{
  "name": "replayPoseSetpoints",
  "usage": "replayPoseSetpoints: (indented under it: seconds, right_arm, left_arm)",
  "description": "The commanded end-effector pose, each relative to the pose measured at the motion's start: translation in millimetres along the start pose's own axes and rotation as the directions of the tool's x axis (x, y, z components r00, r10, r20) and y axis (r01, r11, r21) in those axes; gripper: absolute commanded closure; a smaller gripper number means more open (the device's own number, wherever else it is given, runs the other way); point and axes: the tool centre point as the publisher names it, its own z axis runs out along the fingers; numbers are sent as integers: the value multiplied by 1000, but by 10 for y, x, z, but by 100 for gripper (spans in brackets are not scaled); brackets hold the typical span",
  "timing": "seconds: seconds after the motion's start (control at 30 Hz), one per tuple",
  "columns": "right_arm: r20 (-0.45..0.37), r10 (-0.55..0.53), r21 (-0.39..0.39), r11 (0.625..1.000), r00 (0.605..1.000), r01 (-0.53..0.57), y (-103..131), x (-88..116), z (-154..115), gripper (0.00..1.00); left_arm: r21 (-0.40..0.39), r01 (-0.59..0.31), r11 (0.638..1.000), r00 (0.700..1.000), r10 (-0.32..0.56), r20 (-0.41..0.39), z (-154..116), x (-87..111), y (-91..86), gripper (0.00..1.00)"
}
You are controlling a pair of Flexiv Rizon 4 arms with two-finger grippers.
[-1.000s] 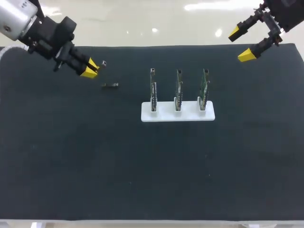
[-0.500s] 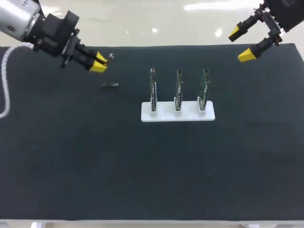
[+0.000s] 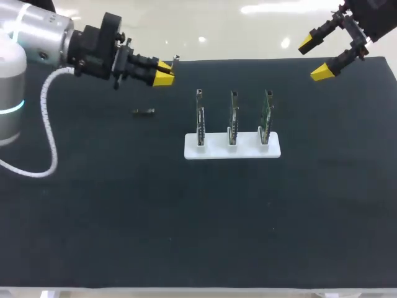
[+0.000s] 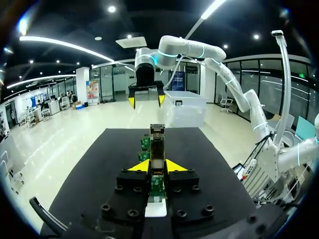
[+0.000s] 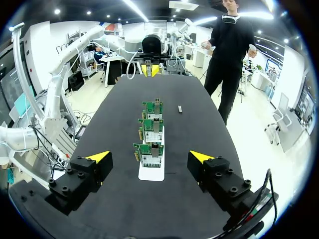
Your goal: Pick up the optical module with the left hand, and insert it into the network port with the right hand.
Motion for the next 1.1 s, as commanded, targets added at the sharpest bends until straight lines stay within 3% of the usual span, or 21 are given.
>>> replayPoseSetpoints:
  seconds: [0.03, 0.43, 1.1]
  right_arm:
    - [0, 0, 0, 1000, 1000, 0, -2, -4, 1, 0]
    - [0, 0, 0, 1000, 1000, 0, -2, -4, 1, 0]
    - [0, 0, 0, 1000, 1000, 0, -2, -4, 1, 0]
  left_arm:
    - [-9, -3, 1000, 998, 4, 56, 130, -24, -38, 100]
    - [-3, -26, 1000, 983, 26, 183, 431, -236, -64, 100]
    - [11, -13, 1000, 978, 11, 208, 489, -207, -38, 100]
